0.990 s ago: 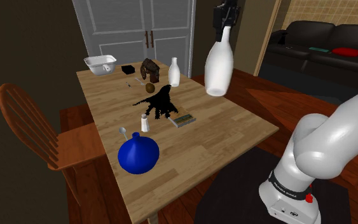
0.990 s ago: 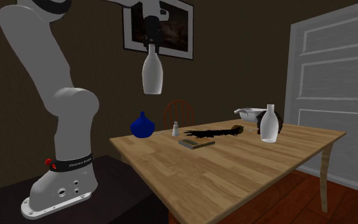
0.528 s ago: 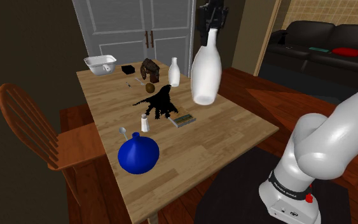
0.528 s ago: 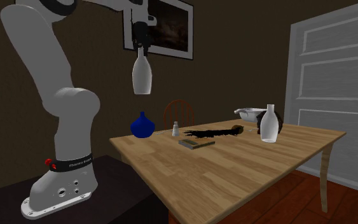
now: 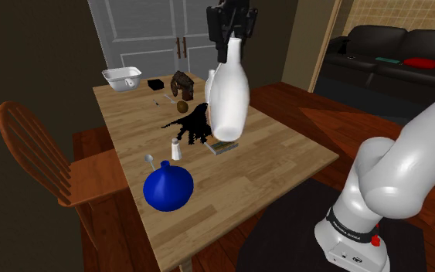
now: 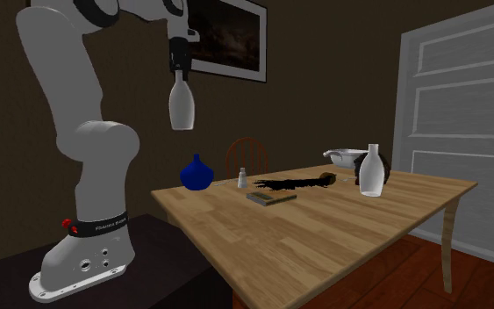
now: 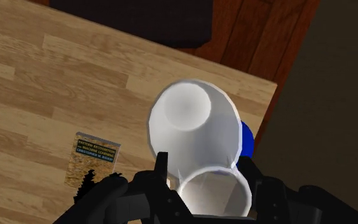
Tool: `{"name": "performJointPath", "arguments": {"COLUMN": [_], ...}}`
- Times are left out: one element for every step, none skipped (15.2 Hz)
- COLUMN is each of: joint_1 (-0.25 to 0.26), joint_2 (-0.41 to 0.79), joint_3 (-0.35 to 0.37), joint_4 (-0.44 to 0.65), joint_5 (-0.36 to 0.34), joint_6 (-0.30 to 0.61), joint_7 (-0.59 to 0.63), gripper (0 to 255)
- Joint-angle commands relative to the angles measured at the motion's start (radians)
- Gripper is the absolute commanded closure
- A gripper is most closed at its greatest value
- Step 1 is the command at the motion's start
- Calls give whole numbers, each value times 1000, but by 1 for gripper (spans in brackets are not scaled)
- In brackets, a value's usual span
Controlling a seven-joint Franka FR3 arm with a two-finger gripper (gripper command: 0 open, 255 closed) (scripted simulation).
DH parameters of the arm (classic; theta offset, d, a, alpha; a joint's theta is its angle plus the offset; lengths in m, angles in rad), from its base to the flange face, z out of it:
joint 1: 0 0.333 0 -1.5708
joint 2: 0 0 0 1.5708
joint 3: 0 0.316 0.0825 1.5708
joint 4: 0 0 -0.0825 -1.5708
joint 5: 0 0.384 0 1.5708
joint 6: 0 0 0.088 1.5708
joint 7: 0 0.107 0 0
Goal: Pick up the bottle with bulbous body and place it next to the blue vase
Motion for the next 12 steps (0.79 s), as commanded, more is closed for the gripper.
{"name": "performJointPath", "arguments": {"joint_1": [14,21,29,37,46,55,65,76,88,101,117,134], "joint_2": [42,62,83,105,129,154,181,210,241,274,309,346], "joint_3": [39,57,76,95,114,134,153,172,191,210,229,247], "joint_4": [43,63,85,109,134,162,191,223,257,294,333,377], "joint_5": [2,2,0,-2,-6,-11,-18,-27,-37,-50,-64,-82], "joint_6": [1,0,0,-2,-3,-6,-9,-13,-18,-25,-33,-42], "joint_7": [55,82,109,136,164,192,220,249,278,307,336,366], "gripper": [255,255,255,255,255,255,255,255,255,255,255,255]}}
